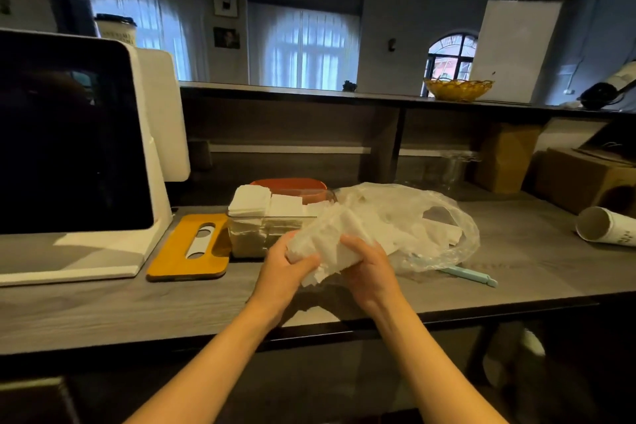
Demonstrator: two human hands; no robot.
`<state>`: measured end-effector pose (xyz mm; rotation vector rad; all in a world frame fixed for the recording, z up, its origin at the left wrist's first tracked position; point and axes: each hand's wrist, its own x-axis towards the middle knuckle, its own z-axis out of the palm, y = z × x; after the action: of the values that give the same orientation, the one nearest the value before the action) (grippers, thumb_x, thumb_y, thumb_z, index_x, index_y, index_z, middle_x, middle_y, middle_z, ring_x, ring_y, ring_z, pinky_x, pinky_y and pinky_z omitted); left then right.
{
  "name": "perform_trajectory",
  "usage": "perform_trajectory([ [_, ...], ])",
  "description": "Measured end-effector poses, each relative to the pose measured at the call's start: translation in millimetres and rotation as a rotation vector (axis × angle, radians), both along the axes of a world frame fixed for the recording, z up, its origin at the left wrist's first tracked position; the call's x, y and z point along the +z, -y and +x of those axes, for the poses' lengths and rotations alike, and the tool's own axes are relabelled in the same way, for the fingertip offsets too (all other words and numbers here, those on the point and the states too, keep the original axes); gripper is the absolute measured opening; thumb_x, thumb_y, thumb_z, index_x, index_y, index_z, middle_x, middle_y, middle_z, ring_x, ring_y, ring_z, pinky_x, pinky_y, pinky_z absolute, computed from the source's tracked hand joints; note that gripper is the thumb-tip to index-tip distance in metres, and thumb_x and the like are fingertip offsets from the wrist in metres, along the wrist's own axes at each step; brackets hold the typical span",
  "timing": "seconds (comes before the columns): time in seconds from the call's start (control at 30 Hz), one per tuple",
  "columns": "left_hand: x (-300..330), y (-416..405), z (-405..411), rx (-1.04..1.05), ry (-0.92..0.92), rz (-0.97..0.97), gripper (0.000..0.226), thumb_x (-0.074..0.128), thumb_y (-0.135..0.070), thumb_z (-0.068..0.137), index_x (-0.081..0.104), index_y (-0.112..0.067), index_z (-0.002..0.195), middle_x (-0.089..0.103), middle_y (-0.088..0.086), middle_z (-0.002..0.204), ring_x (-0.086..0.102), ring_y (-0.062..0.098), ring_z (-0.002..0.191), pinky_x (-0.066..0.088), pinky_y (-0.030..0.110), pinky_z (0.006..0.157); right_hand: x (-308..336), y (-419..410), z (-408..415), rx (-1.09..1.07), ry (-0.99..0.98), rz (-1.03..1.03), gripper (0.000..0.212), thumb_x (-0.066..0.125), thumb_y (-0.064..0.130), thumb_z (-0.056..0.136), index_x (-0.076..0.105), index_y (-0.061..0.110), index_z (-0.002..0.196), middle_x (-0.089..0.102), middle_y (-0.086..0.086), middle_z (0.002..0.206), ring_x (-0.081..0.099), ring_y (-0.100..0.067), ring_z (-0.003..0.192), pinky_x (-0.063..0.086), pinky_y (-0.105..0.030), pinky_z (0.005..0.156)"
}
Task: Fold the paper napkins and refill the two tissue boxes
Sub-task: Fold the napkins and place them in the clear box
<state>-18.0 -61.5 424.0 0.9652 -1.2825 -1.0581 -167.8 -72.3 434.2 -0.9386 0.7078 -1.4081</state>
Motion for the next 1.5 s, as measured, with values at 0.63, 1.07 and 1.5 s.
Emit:
perform_trajectory([
  [0.63,-14,7,-6,0.455,-0.057,-0.022,0.012,0.058,-0.027,0.100,0.063,-0.025,0.110,0.065,-0.008,0.106,0.061,0.010,0.101,0.049,0.022,0.074,-13,15,61,-0.463,-0.518,-0.007,0.026,0.069,0.037,0.090,0.064,0.014,0.101,0.063,0.007,0.088,0.058,-0.005,0.078,0.041,-0.013,0.058],
  [1.07,-18,16,-5,0.515,0.006,0.034,0.019,0.051,-0.026,0.102,0.064,-0.023,0.115,0.064,-0.006,0.105,0.061,0.016,0.099,0.055,0.036,0.082,-34,32,56,-0.546,-0.523,0.002,0.026,0.061,0.024,0.093,0.063,0.009,0.072,0.057,0.001,0.068,0.050,-0.010,0.064,0.037,-0.023,0.058],
  [1.5,-20,16,-4,0.522,-0.049,0.049,0.024,0.047,-0.030,0.104,0.057,-0.021,0.123,0.061,-0.001,0.112,0.057,0.011,0.097,0.047,0.027,0.075,-34,33,55,-0.440,-0.582,-0.055,0.012,0.061,0.021,0.092,0.068,0.015,0.099,0.065,0.007,0.093,0.058,-0.008,0.088,0.042,-0.022,0.068],
])
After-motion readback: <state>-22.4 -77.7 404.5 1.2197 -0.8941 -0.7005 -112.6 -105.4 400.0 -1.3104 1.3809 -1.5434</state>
